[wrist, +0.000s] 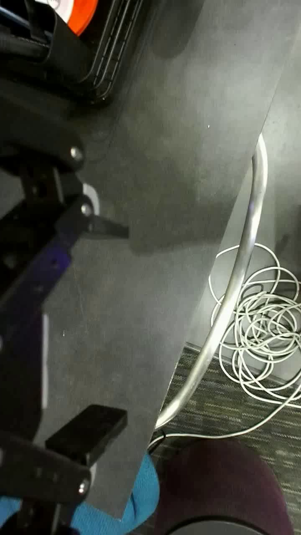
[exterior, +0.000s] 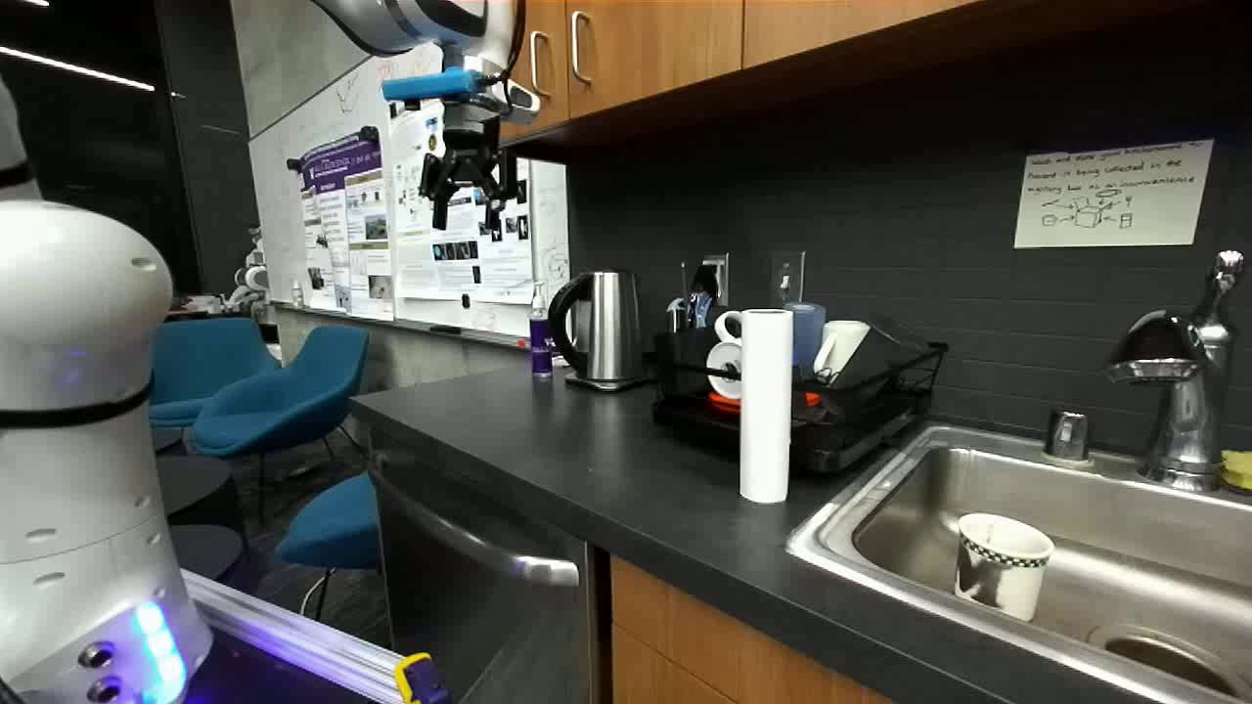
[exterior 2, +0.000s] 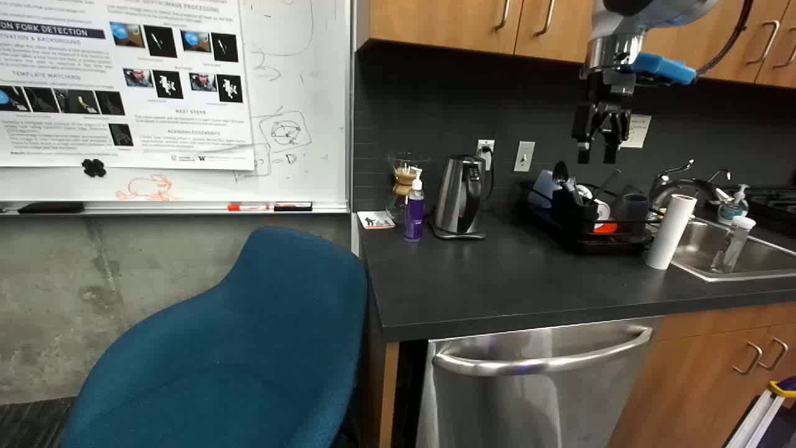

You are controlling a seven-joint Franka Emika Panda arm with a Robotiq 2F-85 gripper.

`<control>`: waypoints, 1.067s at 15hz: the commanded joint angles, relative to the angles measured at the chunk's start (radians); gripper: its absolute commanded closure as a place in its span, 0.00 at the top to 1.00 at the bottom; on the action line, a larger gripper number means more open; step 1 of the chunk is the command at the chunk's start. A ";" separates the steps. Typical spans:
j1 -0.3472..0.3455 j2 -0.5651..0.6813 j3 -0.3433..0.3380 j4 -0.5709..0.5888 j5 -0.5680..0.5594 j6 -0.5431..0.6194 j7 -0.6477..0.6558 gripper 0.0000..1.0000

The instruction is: Move the paper towel roll to the left.

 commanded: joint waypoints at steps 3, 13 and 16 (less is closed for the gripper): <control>-0.009 0.001 0.007 0.002 0.002 -0.001 -0.002 1.00; -0.094 -0.035 -0.060 -0.130 -0.054 0.183 -0.028 1.00; -0.135 -0.046 -0.104 -0.150 -0.066 0.195 -0.060 1.00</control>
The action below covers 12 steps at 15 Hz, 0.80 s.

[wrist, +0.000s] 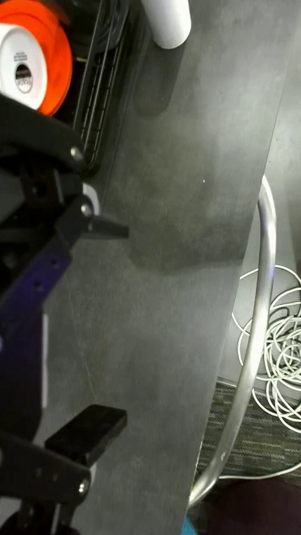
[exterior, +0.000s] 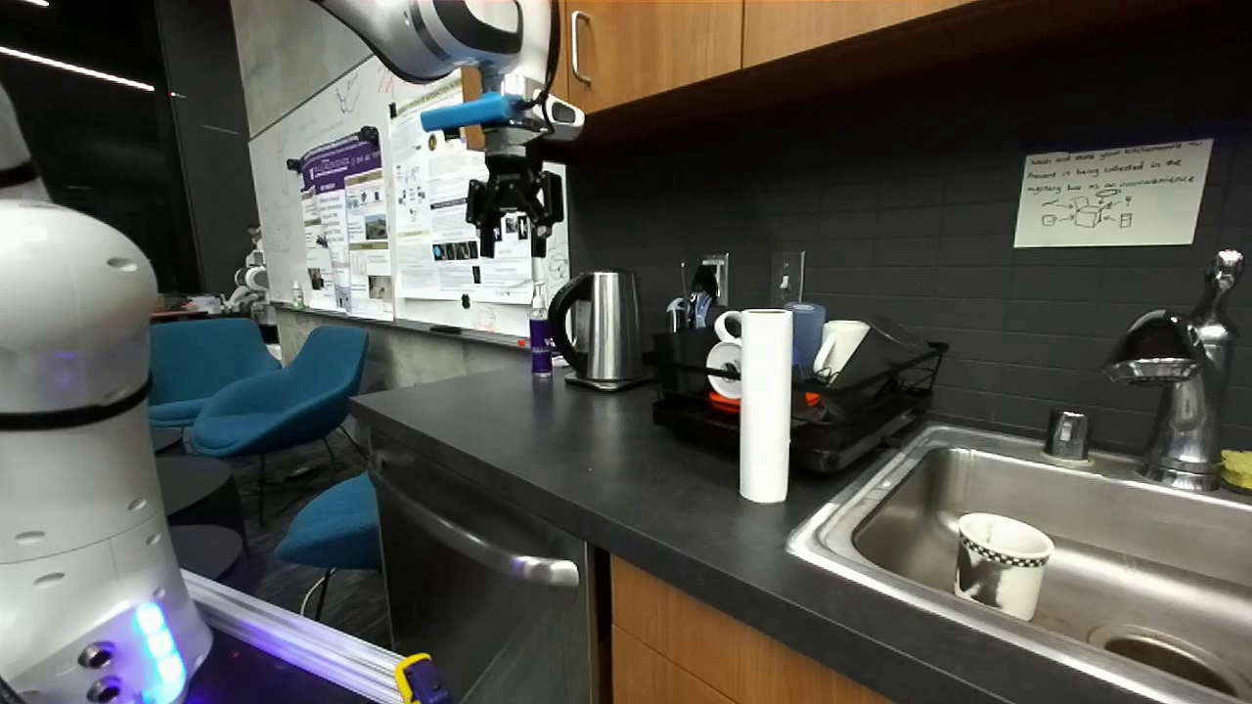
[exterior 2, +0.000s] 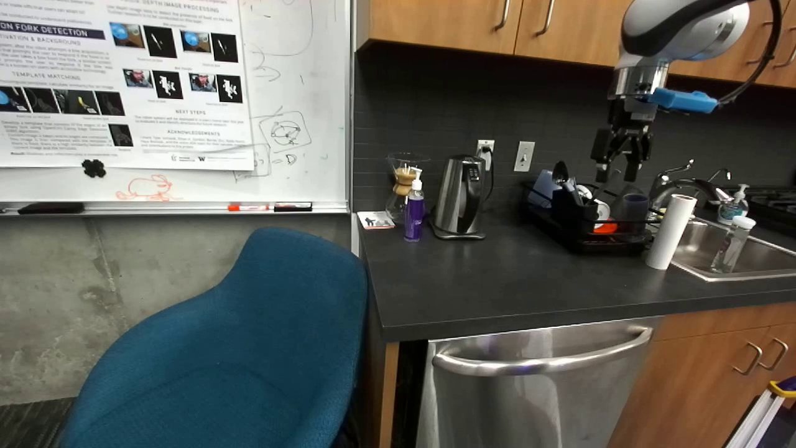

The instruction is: Move the paper towel roll to the left.

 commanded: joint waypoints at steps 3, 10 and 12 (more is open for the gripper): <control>-0.069 -0.050 -0.081 -0.037 -0.030 0.013 -0.069 1.00; -0.145 -0.053 -0.182 -0.002 -0.038 0.004 -0.132 1.00; -0.161 -0.033 -0.216 0.028 -0.038 -0.003 -0.167 1.00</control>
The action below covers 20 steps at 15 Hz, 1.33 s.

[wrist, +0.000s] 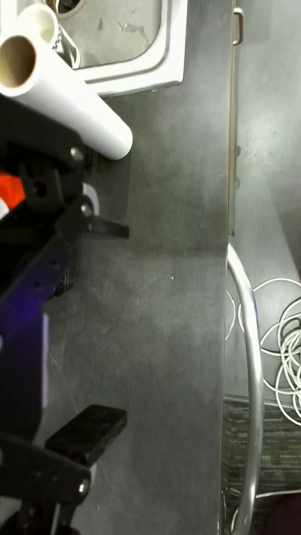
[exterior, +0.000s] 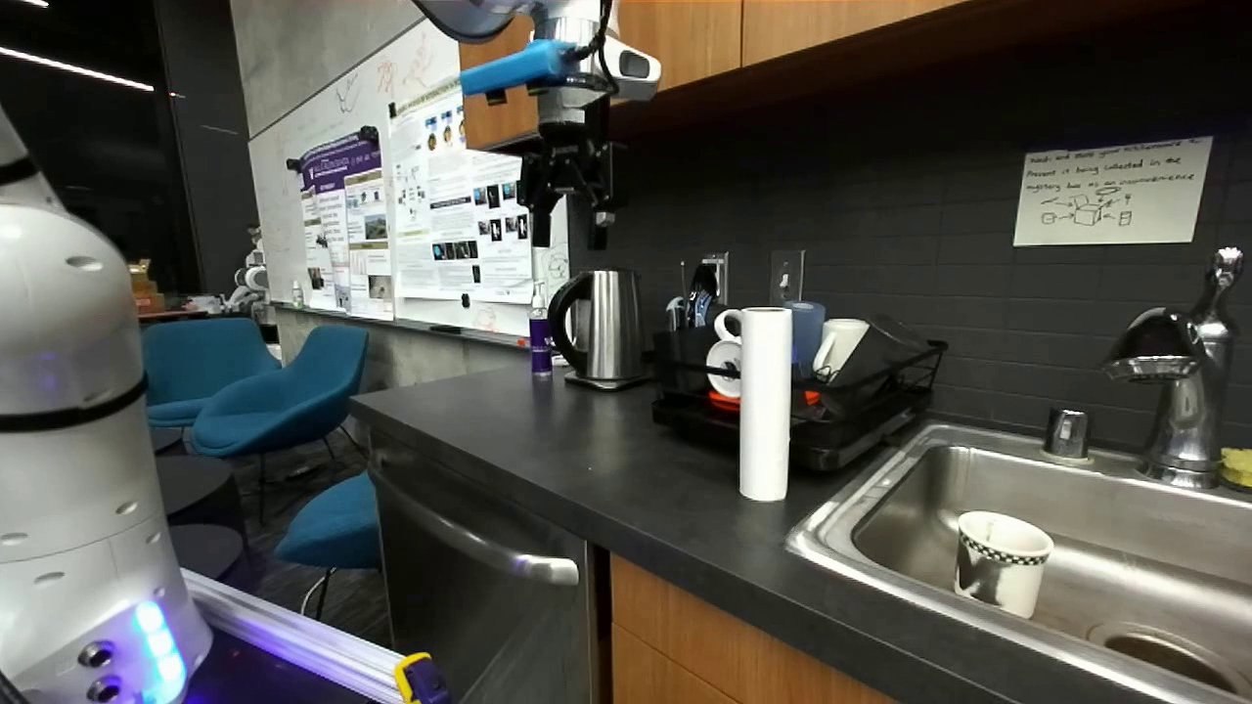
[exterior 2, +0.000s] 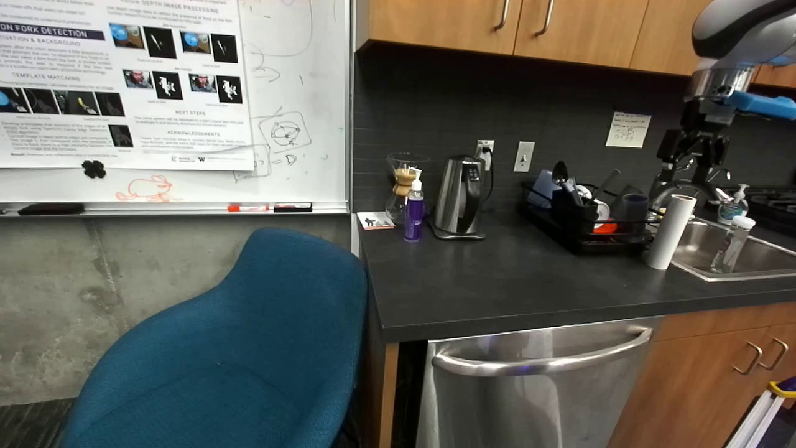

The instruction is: Move the paper towel roll to the left.

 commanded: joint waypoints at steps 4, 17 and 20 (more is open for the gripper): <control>-0.041 0.069 -0.101 0.108 -0.005 0.016 -0.113 1.00; -0.097 0.382 -0.177 0.358 0.108 0.115 -0.192 0.16; -0.134 0.446 -0.167 0.418 0.167 0.113 -0.221 0.00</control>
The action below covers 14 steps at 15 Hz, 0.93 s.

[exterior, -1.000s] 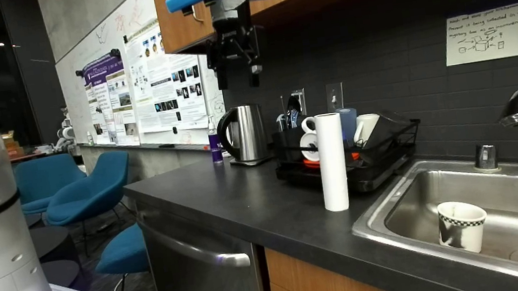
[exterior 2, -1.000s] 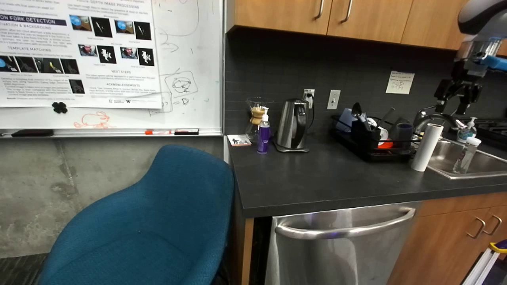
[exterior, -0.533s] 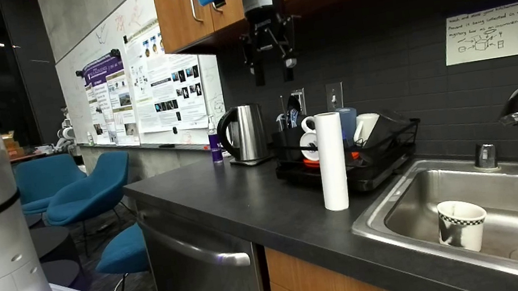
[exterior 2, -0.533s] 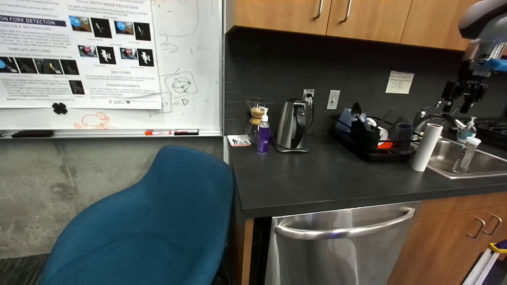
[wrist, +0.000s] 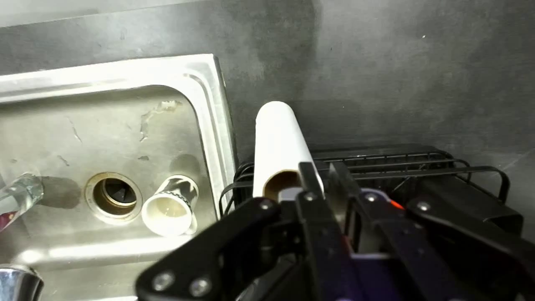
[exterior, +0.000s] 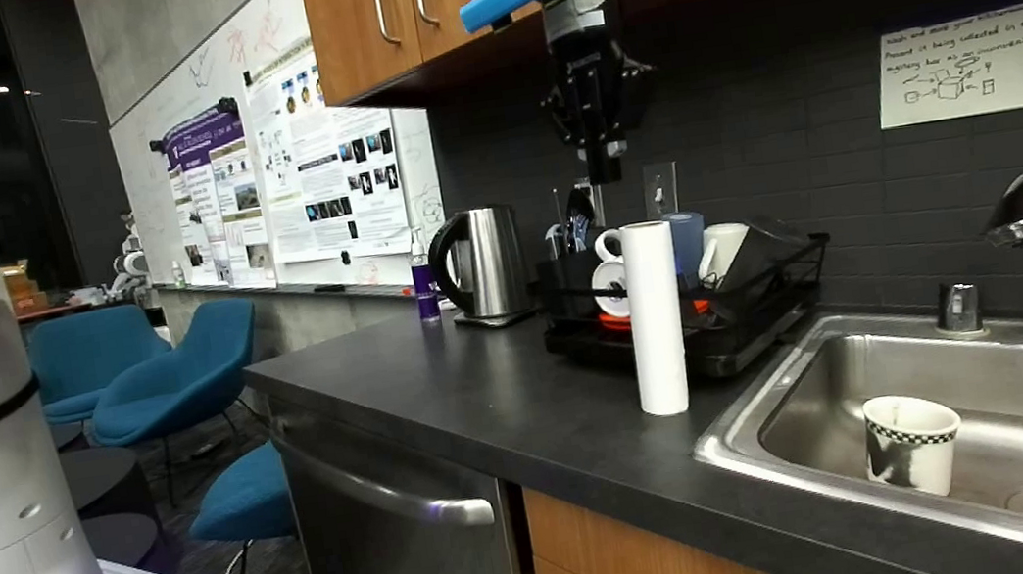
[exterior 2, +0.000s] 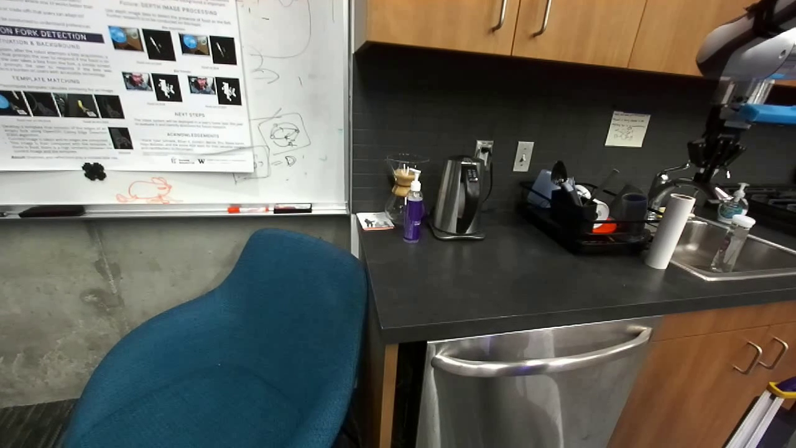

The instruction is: Move the paper towel roll to the left.

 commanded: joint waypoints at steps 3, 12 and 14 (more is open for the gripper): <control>-0.077 0.130 0.030 0.132 0.086 -0.013 -0.061 0.00; -0.139 0.209 0.111 0.197 0.098 -0.018 -0.069 0.00; -0.139 0.210 0.123 0.195 0.089 -0.014 -0.061 0.00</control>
